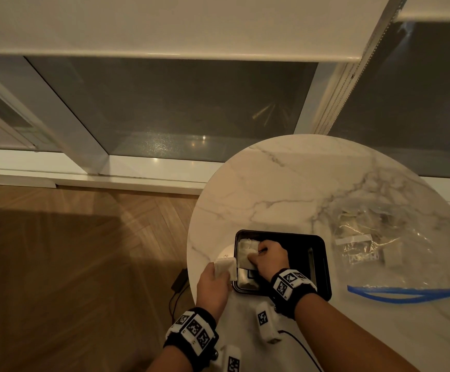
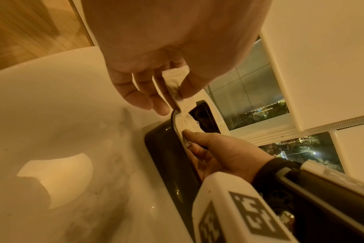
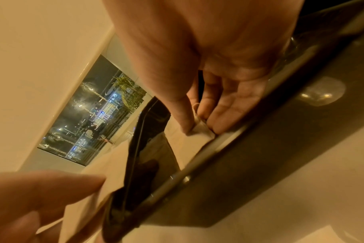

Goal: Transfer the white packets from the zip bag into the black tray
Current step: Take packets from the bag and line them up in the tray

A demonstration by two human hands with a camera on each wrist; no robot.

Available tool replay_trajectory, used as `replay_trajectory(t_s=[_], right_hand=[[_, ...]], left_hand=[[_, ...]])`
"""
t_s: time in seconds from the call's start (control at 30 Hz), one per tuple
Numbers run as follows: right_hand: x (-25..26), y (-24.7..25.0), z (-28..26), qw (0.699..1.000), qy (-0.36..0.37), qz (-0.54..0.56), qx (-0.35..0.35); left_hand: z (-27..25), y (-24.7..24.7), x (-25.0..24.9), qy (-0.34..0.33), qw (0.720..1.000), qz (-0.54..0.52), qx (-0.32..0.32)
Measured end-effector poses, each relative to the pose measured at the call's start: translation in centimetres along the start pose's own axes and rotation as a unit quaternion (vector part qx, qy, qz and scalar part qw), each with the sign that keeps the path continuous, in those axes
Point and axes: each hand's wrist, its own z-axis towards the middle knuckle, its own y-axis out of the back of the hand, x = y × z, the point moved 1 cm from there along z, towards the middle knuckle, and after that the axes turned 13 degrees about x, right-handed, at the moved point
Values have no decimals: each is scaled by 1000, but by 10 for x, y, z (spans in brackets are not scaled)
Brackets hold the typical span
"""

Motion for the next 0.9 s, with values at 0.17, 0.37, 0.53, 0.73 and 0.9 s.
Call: replay_trajectory(t_s=[0.17,0.37,0.53,0.73,0.9], right_hand=[[-3,0,3,1000,-8,19,7],[-5,0,8,999,-17,28,15],[-3,0,7,1000,-19,14,20],[-3,1,8,1000,-18,-6,11],[-3,2,4,1000,-24,14,-15]], left_hand=[[-1,0,-2,-8,1000,-6,1],[0,0,0,-9,1000,-7,3],[-1,0,0,-8,1000,-12,1],[-1,0,0,-9,1000,-12,1],[-1,0,0,-8,1000,-6,0]])
